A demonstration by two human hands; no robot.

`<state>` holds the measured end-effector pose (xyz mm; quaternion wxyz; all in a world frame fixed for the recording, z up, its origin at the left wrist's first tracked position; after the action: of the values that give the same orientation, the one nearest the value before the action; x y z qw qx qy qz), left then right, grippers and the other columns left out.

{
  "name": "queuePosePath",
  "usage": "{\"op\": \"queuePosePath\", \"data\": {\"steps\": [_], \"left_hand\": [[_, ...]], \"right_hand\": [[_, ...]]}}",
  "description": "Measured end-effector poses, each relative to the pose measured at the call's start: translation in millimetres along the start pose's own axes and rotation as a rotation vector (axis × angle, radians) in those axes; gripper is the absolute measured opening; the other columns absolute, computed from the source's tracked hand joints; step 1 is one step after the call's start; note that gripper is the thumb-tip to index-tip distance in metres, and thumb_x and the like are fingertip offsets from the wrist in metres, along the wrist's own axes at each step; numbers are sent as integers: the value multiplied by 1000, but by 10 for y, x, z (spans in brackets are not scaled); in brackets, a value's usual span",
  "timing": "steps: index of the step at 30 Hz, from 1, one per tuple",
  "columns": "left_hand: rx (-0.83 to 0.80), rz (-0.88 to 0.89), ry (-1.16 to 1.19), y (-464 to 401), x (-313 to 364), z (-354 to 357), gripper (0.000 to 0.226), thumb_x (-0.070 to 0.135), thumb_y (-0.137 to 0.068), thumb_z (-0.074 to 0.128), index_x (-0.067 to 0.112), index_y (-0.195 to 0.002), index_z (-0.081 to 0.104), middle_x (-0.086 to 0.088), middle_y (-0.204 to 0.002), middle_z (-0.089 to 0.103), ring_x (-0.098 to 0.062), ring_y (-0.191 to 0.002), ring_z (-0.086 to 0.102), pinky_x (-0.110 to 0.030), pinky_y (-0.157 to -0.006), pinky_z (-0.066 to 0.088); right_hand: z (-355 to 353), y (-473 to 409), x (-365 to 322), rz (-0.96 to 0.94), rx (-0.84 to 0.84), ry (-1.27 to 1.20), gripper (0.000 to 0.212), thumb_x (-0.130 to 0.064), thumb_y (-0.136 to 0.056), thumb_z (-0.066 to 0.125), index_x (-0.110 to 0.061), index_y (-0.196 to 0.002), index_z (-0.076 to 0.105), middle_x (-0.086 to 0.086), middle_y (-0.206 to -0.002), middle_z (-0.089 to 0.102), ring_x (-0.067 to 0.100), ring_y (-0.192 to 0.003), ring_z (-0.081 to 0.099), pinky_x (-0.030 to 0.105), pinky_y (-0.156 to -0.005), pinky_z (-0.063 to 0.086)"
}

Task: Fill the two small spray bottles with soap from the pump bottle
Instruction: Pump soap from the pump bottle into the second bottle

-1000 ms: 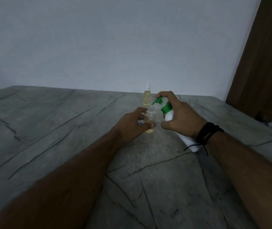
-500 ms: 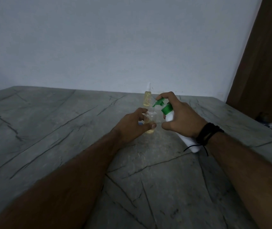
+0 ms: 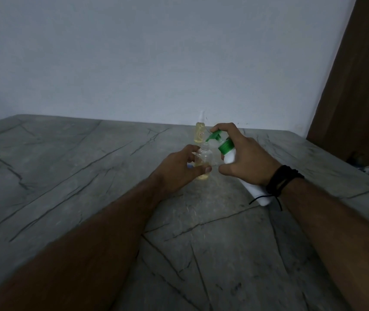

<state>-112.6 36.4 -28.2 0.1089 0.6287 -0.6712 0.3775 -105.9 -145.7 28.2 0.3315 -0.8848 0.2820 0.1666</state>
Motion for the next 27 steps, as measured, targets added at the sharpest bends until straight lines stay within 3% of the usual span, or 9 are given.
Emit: {"op": "queuePosePath", "data": {"steps": [4,8,15,27], "left_hand": [[-14,-2,-6,-10,4,8,72,62,-76,66,30,-135,40,2,-130,57,-5,-96,51,-17,-70,39],[-5,4,-5,-6,3,2,71,61,-76,67,29,-134,41,2,-129,58,-5,-94,50,-11,-64,35],[-14,23,-4,7,5,1,70,60,-77,65,29,-134,40,2,-131,57,-4,-97,49,-12,-66,34],[-6,22,1,14,7,1,68,60,-77,66,31,-133,42,3,-128,58,-4,-94,49,-11,-65,34]], "right_hand": [[0,-7,3,2,-6,-3,74,-6,-70,77,-31,-131,42,-1,-85,67,16,-69,65,35,-65,55],[10,-4,13,-7,0,-14,76,-6,-70,77,-32,-133,41,-8,-80,64,9,-65,63,21,-59,50],[3,-11,5,-28,1,-4,73,-5,-69,77,-29,-130,43,-8,-78,63,9,-65,62,16,-56,47],[7,-13,0,-26,-4,0,72,-5,-70,76,-29,-129,43,-8,-77,62,10,-64,61,22,-58,49]]}}
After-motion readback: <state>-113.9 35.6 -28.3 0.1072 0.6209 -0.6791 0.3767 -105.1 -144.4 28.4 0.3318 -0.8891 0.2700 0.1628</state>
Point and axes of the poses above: each hand's wrist, its own y-axis away from the middle knuckle, its own z-axis out of the palm, x = y × z, the point moved 4 cm from there along -y, towards the middle knuckle
